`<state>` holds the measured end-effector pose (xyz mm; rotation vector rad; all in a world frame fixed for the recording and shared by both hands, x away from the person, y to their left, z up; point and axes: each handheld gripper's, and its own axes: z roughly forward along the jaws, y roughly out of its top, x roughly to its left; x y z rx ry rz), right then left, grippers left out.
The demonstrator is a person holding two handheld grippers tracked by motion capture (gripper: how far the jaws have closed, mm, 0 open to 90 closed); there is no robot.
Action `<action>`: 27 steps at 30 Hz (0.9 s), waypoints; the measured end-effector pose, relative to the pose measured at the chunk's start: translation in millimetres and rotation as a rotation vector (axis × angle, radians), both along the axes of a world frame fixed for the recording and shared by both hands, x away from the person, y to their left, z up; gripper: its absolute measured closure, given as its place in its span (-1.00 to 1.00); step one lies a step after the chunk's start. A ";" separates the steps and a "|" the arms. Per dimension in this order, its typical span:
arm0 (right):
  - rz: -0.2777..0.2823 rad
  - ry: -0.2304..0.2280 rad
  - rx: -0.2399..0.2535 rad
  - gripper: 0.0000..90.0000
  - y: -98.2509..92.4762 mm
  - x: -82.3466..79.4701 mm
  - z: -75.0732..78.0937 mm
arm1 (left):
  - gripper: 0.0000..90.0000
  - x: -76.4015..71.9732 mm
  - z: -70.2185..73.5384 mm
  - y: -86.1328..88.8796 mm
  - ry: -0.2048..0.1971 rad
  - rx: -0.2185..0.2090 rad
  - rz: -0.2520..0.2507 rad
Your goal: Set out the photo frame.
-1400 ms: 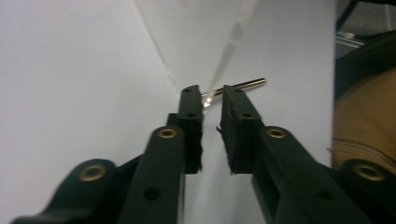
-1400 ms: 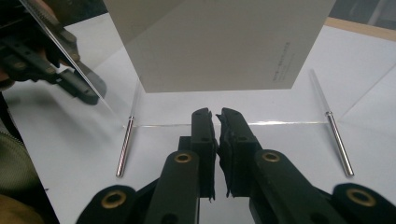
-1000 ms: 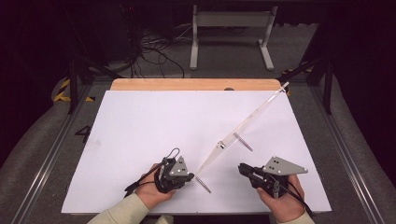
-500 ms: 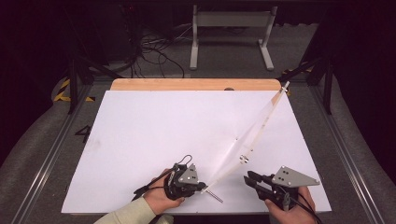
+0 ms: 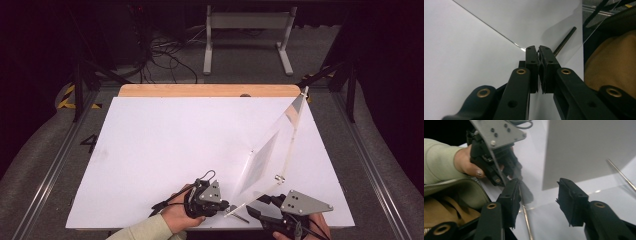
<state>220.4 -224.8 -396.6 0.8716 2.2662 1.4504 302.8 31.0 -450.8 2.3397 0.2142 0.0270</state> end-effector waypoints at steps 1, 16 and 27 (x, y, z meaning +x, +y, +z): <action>0.005 0.000 0.017 0.00 6.2 -1.8 -1.0 | 0.89 3.8 3.4 6.0 -0.009 -0.004 0.012; -0.047 -0.011 0.035 -0.12 24.8 -0.5 -14.1 | 0.87 12.9 11.7 28.4 0.020 -0.064 0.082; -0.050 -0.039 -0.012 0.07 16.3 16.4 -16.2 | 0.86 13.3 14.2 32.7 0.008 -0.076 0.091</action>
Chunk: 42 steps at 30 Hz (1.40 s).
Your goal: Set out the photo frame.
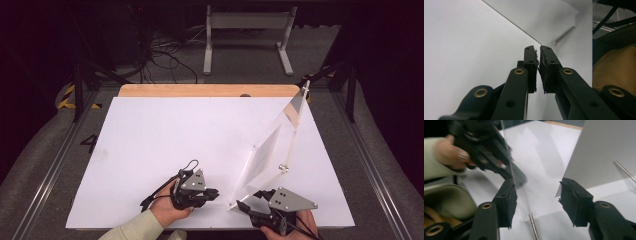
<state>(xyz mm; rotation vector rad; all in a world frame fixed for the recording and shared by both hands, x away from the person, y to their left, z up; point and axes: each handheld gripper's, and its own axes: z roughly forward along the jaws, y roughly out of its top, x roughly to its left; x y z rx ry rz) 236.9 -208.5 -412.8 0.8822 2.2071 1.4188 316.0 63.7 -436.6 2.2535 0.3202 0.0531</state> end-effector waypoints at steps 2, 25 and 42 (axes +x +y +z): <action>-0.009 0.009 0.004 0.08 -5.3 10.1 -3.6 | 0.86 0.7 0.6 1.4 0.000 -0.004 0.005; -0.317 -0.063 0.025 -0.04 -8.5 60.3 0.7 | 0.84 4.0 3.3 11.1 -0.008 -0.013 0.034; -0.411 0.073 -0.029 0.59 -74.1 25.0 24.4 | 0.78 17.0 12.6 49.0 -0.025 -0.055 0.147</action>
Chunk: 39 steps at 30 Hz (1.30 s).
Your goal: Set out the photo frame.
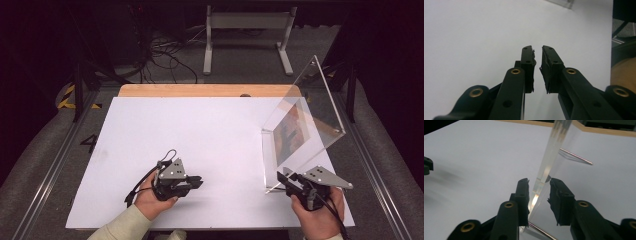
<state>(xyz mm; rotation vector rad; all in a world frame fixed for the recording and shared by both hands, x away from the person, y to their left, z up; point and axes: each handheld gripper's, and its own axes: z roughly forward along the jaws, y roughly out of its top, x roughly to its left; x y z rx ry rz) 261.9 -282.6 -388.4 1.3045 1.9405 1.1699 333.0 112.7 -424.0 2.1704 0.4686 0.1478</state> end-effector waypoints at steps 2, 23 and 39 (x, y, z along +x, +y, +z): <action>-0.045 -0.004 0.000 0.66 -7.6 -3.6 0.2 | 0.78 2.3 0.0 4.3 0.002 -0.003 0.020; -0.181 -0.019 0.149 0.89 -49.5 20.9 -2.8 | 0.75 6.9 -0.2 11.1 0.006 -0.007 0.052; 0.131 -0.015 0.212 0.90 -23.5 34.7 30.7 | 0.74 8.5 5.9 34.4 -0.005 -0.041 0.122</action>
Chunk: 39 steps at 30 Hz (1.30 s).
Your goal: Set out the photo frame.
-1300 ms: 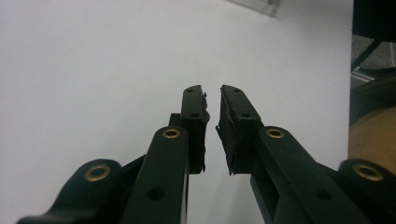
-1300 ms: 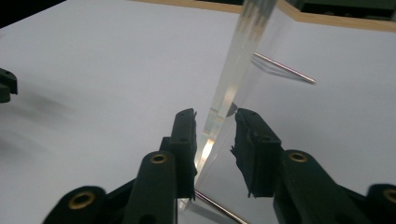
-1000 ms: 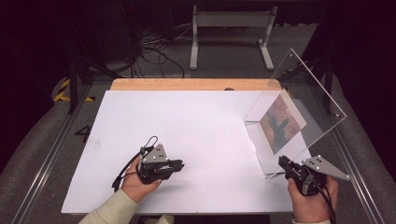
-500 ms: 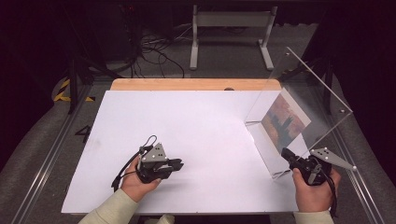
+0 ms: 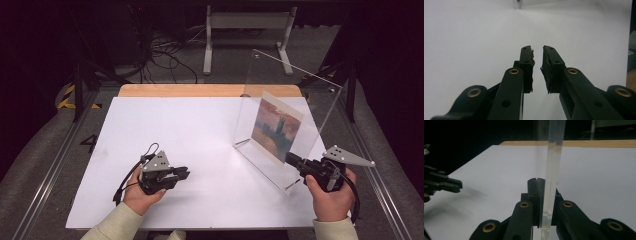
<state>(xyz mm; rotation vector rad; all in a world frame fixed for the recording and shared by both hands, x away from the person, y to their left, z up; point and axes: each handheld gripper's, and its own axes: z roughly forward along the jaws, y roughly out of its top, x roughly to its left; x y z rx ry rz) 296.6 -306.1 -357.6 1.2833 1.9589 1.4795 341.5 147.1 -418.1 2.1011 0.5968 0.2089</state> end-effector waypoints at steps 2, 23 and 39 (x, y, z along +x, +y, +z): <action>0.064 -0.008 0.020 0.90 8.0 4.9 4.4 | 0.74 1.3 1.1 8.5 0.000 -0.016 0.025; 0.569 -0.173 -0.023 0.89 79.0 39.1 0.3 | 0.59 4.8 -0.8 39.5 -0.019 -0.029 0.155; 0.555 -0.110 -0.147 0.62 44.5 86.7 -17.4 | 0.38 20.2 -10.9 20.5 -0.017 0.000 0.168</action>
